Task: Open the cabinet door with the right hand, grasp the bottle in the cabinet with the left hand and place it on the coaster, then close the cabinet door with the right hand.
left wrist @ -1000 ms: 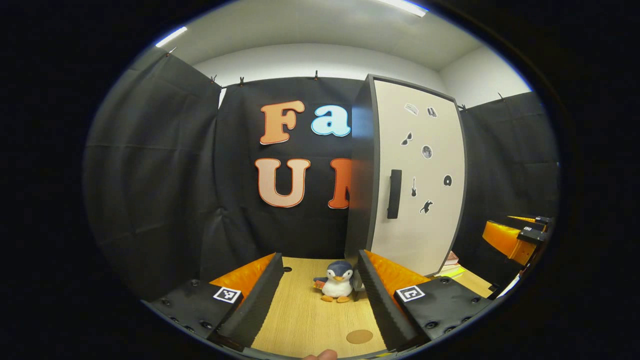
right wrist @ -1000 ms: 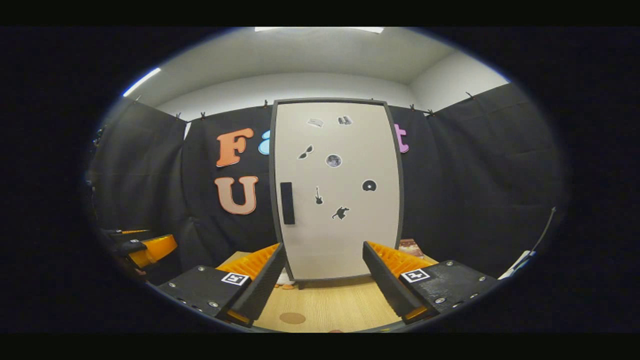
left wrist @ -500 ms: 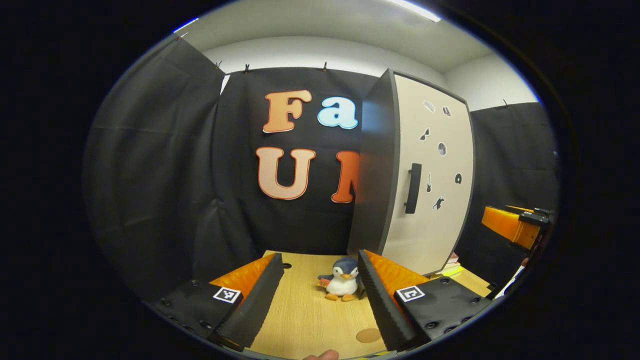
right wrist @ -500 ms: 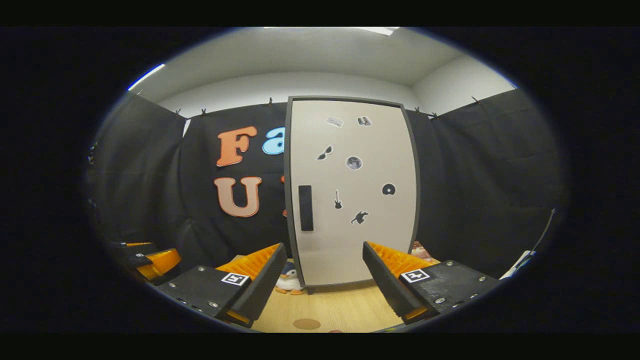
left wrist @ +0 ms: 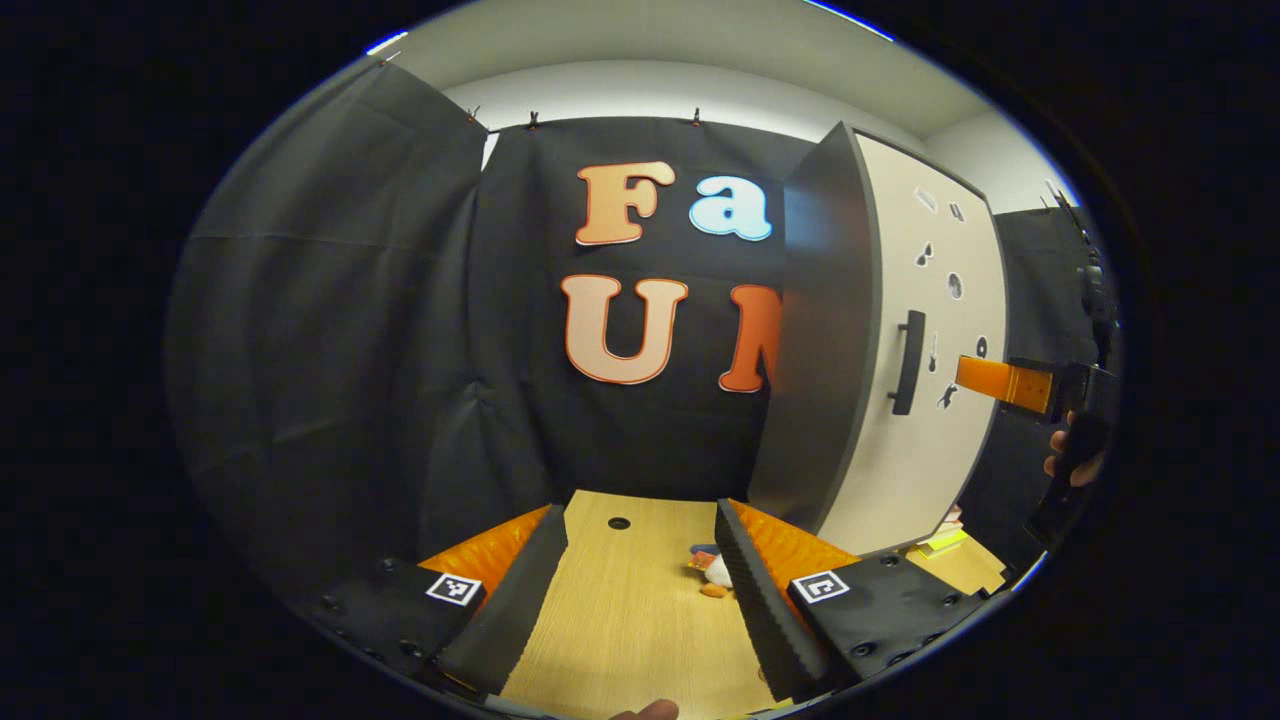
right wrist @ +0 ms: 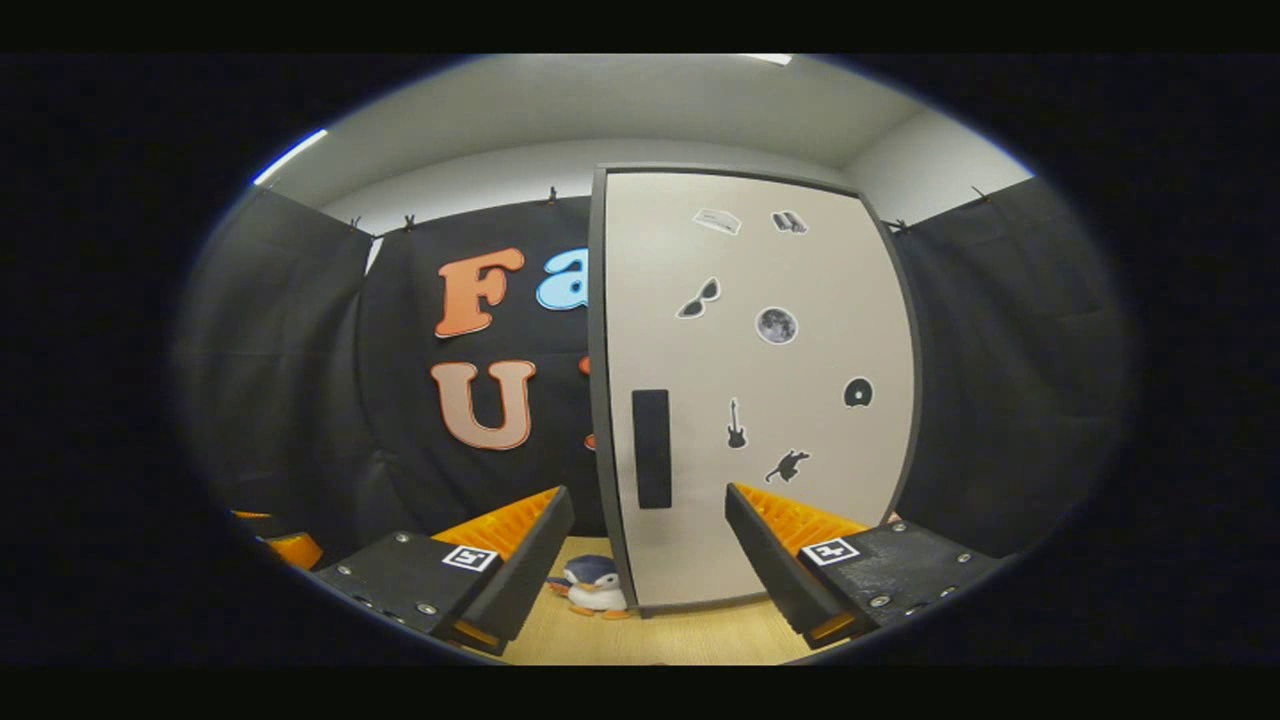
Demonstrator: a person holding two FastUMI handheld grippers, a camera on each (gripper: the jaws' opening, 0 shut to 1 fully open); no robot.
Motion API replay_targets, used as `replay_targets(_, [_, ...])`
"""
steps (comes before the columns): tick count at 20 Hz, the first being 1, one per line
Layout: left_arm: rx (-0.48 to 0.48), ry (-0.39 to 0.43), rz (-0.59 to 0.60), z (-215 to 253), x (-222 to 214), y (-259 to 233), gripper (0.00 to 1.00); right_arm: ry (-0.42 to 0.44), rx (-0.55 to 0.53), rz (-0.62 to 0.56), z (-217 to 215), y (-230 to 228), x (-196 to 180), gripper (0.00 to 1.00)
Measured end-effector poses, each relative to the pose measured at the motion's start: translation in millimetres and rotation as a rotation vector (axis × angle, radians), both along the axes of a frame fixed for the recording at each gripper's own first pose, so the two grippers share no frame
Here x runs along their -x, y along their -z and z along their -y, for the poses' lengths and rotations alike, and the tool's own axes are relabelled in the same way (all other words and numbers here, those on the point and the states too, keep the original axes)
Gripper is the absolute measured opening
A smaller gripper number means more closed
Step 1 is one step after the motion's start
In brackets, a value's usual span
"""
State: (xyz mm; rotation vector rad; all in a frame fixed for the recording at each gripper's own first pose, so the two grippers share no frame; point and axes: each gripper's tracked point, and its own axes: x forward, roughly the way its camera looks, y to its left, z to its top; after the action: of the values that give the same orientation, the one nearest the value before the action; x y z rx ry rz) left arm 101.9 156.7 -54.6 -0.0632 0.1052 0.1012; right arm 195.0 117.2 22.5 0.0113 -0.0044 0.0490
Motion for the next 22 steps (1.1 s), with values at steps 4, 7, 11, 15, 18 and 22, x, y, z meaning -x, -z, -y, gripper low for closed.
replay_targets(4, [0.0, -0.058, -0.009, -11, -29, 3, 0.97, -0.028, -0.015, -0.008, -3, 2, -56, 0.94])
replay_targets(7, [0.012, -0.086, -0.019, -13, -46, 8, 0.97, -0.042, -0.022, -0.016, -2, 4, -92, 0.95])
replay_targets(11, [0.009, -0.121, -0.036, -19, -55, 13, 0.97, -0.053, -0.047, -0.016, -2, 4, -116, 0.9])
replay_targets(15, [0.002, -0.133, -0.055, -23, -64, 20, 0.97, -0.036, -0.031, -0.016, 3, 6, -123, 0.64])
replay_targets(18, [0.009, -0.128, -0.065, -25, -62, 25, 0.97, -0.027, -0.03, -0.029, 3, 8, -121, 0.37])
replay_targets(22, [0.013, -0.118, -0.059, -27, -58, 23, 0.97, -0.014, -0.037, -0.06, 3, 8, -114, 0.33])
